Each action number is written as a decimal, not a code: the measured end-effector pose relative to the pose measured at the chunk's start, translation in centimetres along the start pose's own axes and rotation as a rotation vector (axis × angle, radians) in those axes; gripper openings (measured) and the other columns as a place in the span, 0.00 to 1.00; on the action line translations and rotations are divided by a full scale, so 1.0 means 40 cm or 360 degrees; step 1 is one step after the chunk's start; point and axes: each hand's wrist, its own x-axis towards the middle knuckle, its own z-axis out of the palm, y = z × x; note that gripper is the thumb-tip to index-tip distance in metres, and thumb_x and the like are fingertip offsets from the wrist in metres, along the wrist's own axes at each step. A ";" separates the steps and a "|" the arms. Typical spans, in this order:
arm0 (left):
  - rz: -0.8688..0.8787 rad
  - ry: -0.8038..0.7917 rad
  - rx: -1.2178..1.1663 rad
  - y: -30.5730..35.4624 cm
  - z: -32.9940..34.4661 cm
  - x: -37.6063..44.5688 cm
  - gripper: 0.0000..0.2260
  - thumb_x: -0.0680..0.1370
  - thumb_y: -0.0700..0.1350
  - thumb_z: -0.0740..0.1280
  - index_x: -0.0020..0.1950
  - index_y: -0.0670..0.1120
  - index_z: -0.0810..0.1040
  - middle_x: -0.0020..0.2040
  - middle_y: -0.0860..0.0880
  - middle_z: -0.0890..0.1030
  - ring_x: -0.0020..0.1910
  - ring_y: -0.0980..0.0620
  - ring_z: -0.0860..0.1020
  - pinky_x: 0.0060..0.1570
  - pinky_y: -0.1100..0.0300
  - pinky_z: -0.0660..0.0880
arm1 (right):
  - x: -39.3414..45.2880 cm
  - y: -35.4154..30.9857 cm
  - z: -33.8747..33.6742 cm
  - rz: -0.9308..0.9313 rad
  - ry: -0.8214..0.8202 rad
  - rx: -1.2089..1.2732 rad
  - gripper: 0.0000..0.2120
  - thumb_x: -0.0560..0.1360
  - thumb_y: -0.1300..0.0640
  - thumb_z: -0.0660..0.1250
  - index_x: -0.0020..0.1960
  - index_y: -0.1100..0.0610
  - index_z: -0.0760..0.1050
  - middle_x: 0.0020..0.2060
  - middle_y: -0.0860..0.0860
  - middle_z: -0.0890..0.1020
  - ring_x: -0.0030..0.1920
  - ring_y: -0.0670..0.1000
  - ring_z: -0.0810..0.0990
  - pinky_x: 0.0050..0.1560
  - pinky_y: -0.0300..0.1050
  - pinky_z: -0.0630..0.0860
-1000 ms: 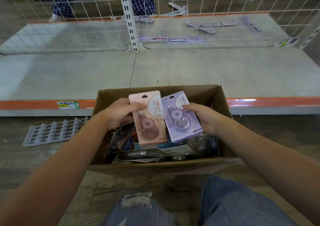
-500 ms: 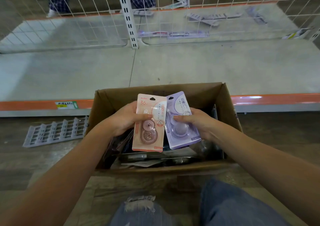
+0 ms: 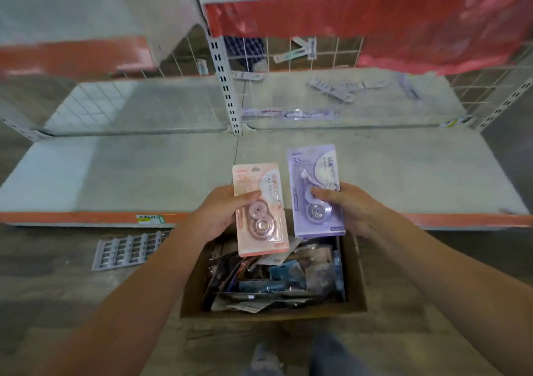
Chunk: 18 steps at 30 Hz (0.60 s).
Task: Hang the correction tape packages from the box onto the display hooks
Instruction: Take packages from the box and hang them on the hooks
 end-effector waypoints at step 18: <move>0.0026 -0.0195 0.0156 0.704 0.220 -0.583 0.08 0.74 0.40 0.69 0.52 0.40 0.80 0.50 0.41 0.84 0.50 0.42 0.83 0.53 0.48 0.78 | -0.685 -0.620 0.072 -0.0019 0.0121 0.0128 0.21 0.63 0.63 0.73 0.55 0.65 0.77 0.46 0.61 0.84 0.40 0.56 0.84 0.38 0.47 0.81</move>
